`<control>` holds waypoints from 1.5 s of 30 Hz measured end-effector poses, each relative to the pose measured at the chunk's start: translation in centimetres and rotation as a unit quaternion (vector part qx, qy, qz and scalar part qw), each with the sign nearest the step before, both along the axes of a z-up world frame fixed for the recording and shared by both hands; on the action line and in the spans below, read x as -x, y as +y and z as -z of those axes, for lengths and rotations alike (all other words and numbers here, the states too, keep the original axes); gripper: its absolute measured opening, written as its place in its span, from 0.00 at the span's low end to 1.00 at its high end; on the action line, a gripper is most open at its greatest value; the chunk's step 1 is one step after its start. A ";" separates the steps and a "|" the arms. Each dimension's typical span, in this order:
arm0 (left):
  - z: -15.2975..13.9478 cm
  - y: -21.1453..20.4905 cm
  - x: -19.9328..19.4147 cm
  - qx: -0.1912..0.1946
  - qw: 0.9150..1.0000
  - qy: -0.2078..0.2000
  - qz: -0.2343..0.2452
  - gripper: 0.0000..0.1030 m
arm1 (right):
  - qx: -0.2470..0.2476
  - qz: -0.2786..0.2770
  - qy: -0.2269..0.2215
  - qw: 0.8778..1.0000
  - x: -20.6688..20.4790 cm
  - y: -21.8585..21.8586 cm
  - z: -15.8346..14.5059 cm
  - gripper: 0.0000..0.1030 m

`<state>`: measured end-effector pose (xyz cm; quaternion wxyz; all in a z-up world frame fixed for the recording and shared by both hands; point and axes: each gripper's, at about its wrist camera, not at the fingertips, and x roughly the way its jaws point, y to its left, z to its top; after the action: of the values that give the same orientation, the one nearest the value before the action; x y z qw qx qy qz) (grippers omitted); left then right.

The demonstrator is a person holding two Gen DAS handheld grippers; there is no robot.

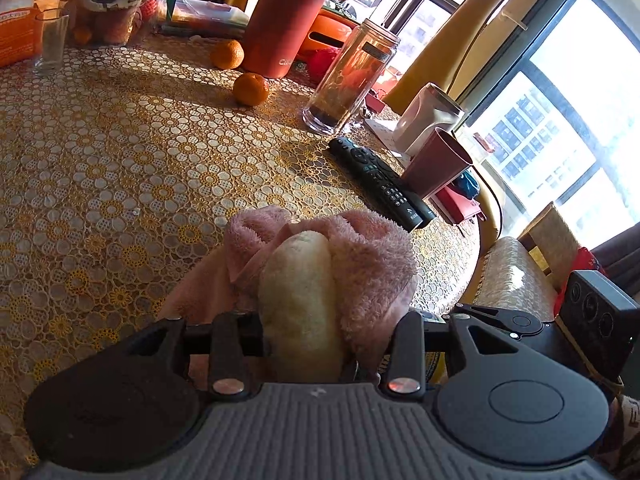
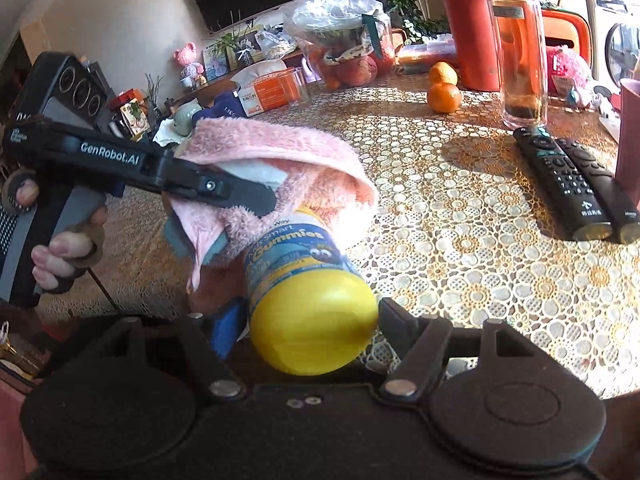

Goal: Organize objects
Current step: 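Hold the towel-wrapped plush in left gripper beside the jar in right gripper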

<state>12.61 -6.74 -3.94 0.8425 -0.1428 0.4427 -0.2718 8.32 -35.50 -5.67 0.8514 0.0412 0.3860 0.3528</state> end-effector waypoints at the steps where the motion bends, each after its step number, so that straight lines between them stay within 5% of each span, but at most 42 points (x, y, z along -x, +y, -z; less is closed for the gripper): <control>1: 0.1 0.4 0.0 0.005 1.000 0.004 -0.006 0.38 | -0.007 0.002 0.003 1.000 -0.1 0.0 0.1 0.69; 12: 0.8 2.7 1.3 0.008 0.999 0.010 -0.036 0.38 | -0.005 -0.013 -0.027 1.000 -0.3 1.6 -1.9 0.67; 22: 1.2 3.4 2.4 0.005 0.999 0.011 -0.047 0.38 | -0.004 -0.006 0.016 1.000 0.8 2.1 -0.4 0.66; 27: 0.9 3.4 3.4 -0.014 0.999 0.008 -0.049 0.37 | 0.023 -0.008 -0.025 0.999 1.6 3.0 -1.3 0.60; 34: -3.8 2.4 4.5 0.028 0.999 -0.037 -0.016 0.37 | 0.104 -0.047 -0.101 0.988 2.7 5.2 -2.1 0.60; 40: -6.0 -1.4 4.8 0.036 0.997 -0.053 0.045 0.37 | 0.168 -0.082 -0.160 0.969 3.3 7.5 -2.7 0.60; 45: -4.8 -2.6 3.7 0.019 0.998 -0.042 0.050 0.37 | 0.197 -0.108 -0.196 0.955 3.7 8.7 -3.0 0.60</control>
<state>8.90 -9.37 0.84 0.8431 -0.1252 0.4078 -0.3275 4.58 -26.78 -2.71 0.8582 -0.2392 0.2755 0.3611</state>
